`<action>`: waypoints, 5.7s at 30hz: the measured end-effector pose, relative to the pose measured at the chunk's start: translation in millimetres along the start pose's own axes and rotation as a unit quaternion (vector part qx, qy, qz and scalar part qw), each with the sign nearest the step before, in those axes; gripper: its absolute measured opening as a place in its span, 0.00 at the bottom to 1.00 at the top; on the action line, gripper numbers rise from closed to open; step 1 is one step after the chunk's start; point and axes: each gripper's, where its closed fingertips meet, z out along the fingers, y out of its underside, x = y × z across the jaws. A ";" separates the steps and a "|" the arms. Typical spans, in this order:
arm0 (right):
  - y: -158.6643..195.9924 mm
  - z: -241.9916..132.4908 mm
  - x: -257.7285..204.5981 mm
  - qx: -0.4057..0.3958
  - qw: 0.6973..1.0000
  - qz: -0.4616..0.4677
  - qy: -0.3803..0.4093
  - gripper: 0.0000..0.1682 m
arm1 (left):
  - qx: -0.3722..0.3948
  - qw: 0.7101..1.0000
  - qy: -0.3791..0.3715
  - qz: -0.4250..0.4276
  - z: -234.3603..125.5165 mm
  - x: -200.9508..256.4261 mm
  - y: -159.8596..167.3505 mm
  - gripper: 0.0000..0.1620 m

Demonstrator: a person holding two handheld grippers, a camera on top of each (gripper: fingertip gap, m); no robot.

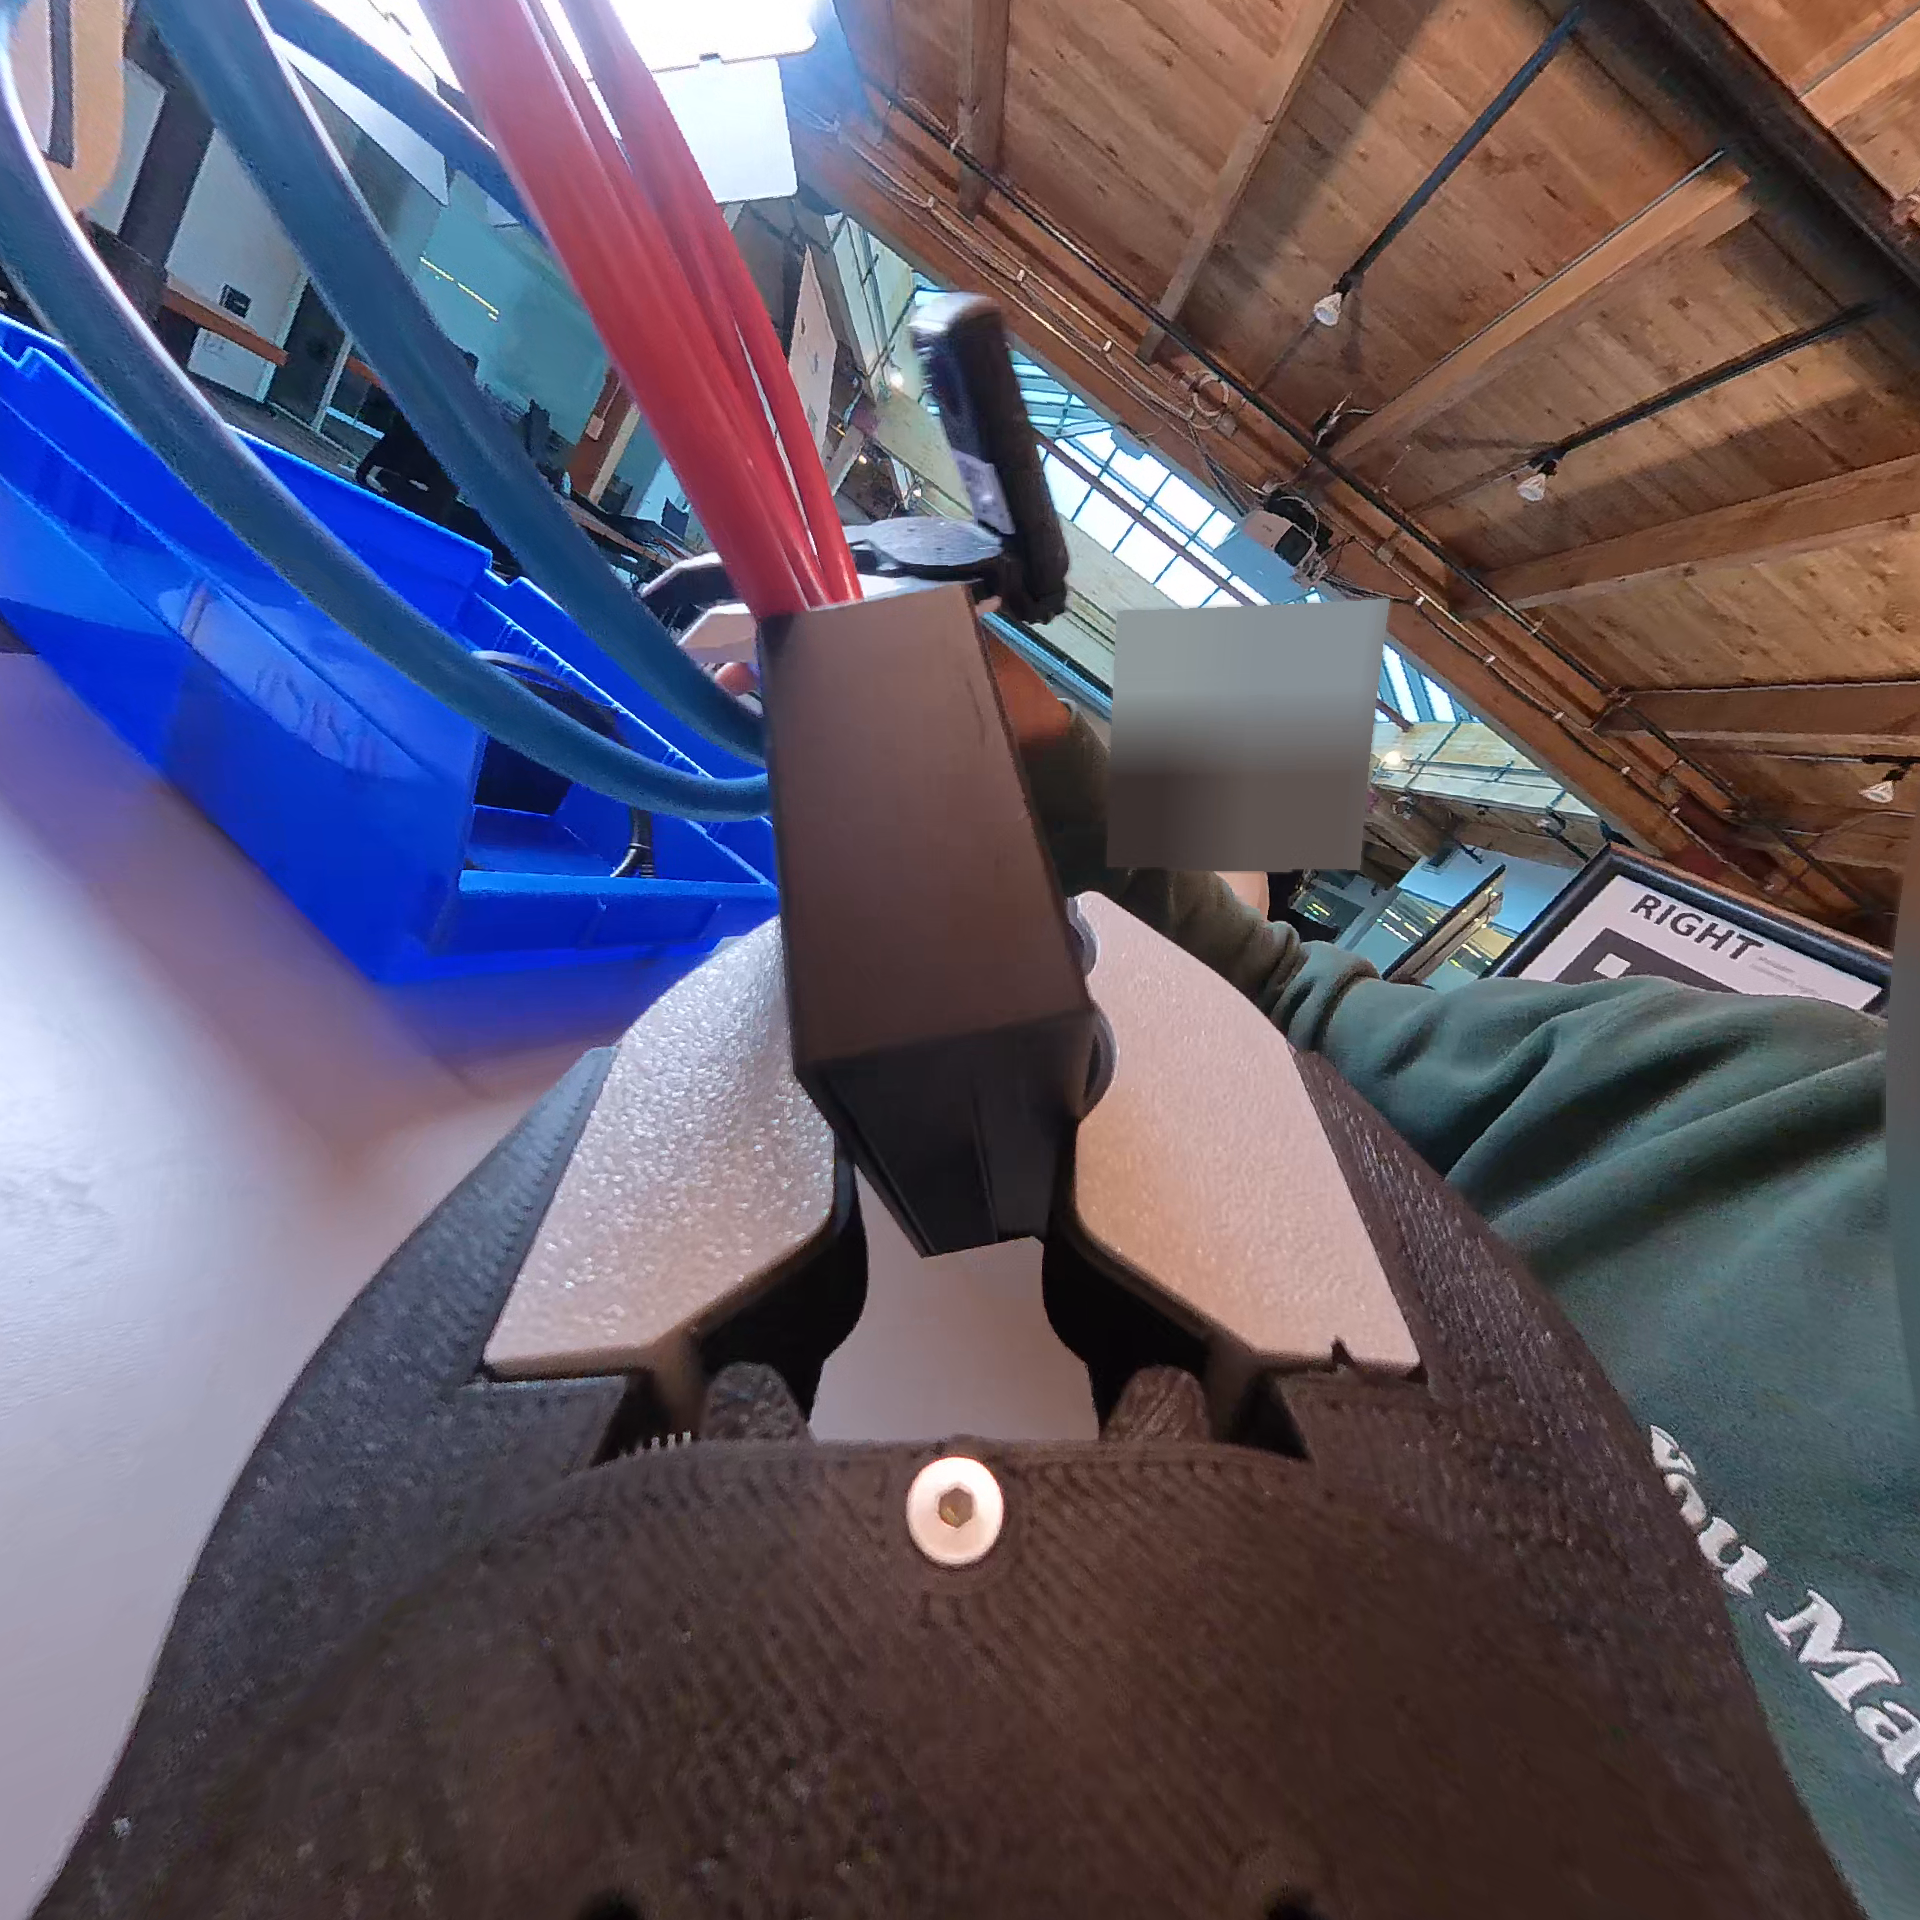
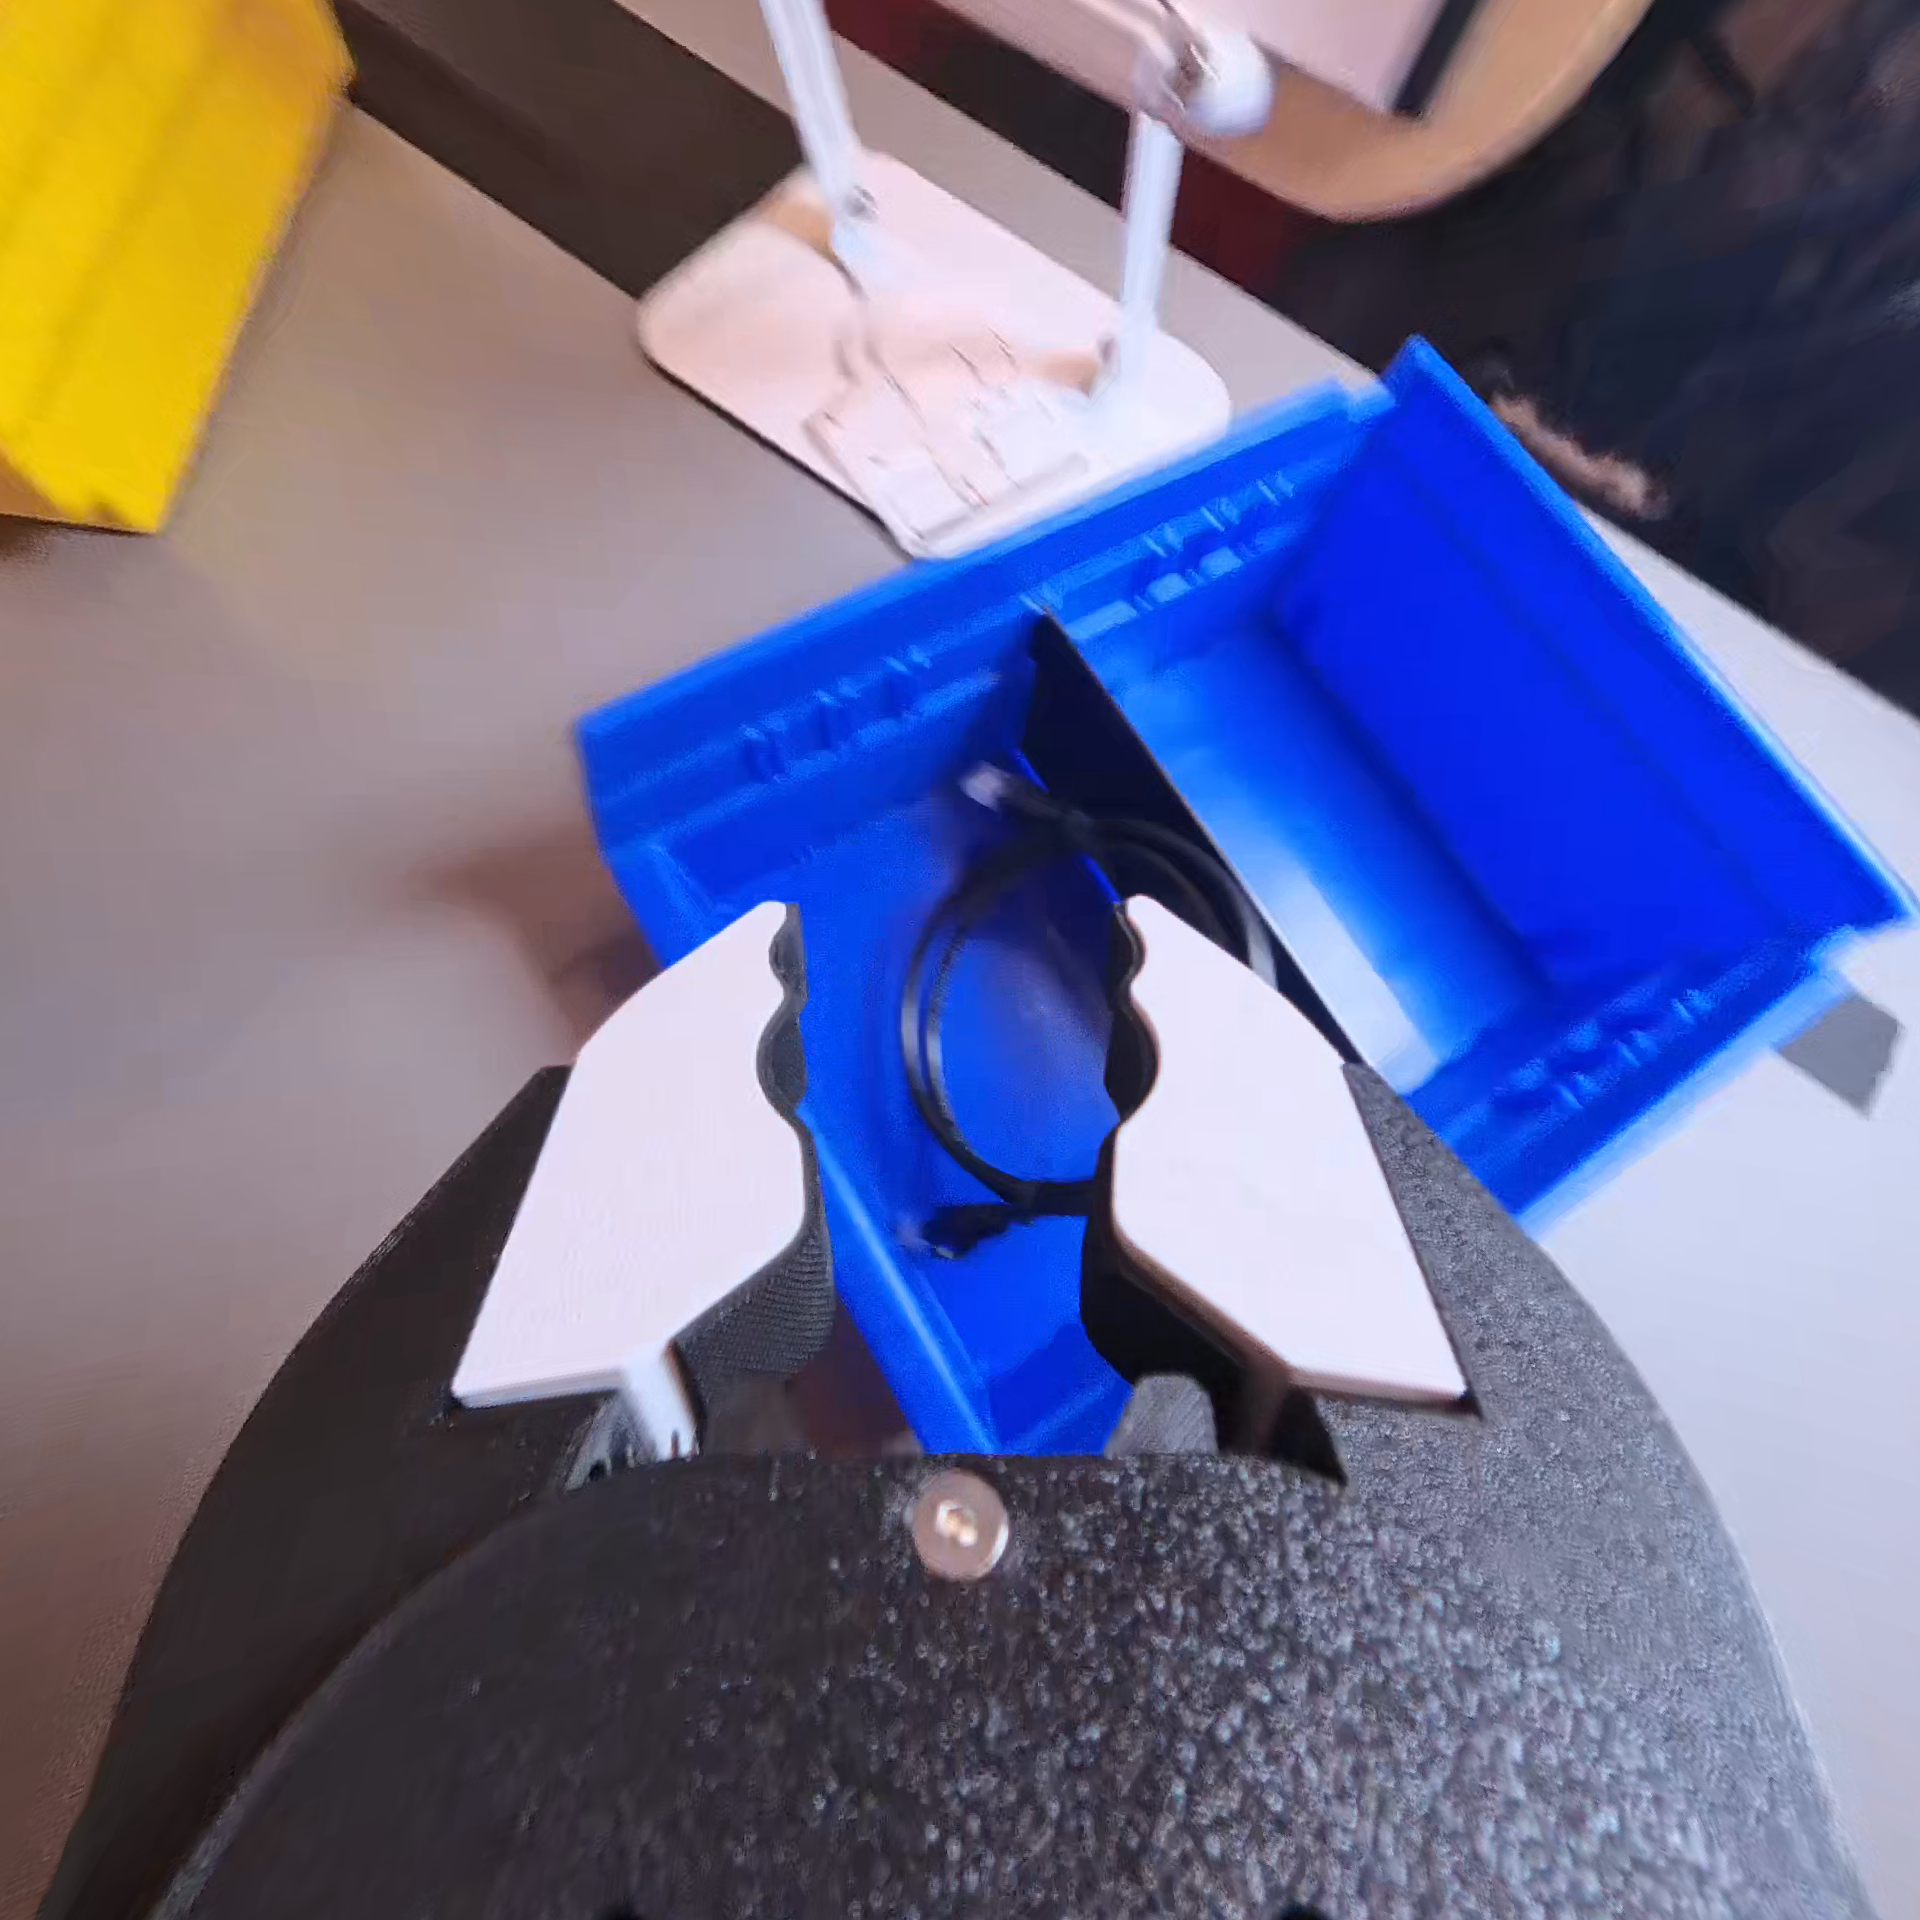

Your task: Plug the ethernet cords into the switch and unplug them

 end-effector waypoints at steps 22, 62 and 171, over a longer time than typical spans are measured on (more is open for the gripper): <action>-24.8 -27.5 -253.4 0.202 0.816 0.128 -0.527 0.10 | -0.040 0.998 0.034 0.035 14.4 15.7 23.7 0.24; -12.2 -46.3 -252.0 0.226 0.816 0.031 -0.531 0.09 | -0.038 0.997 0.002 0.065 7.8 25.4 9.0 0.18; 42.1 -16.0 21.1 -0.139 0.980 0.073 -0.125 0.24 | 0.069 0.997 -0.018 -0.022 -15.7 8.1 -26.9 0.18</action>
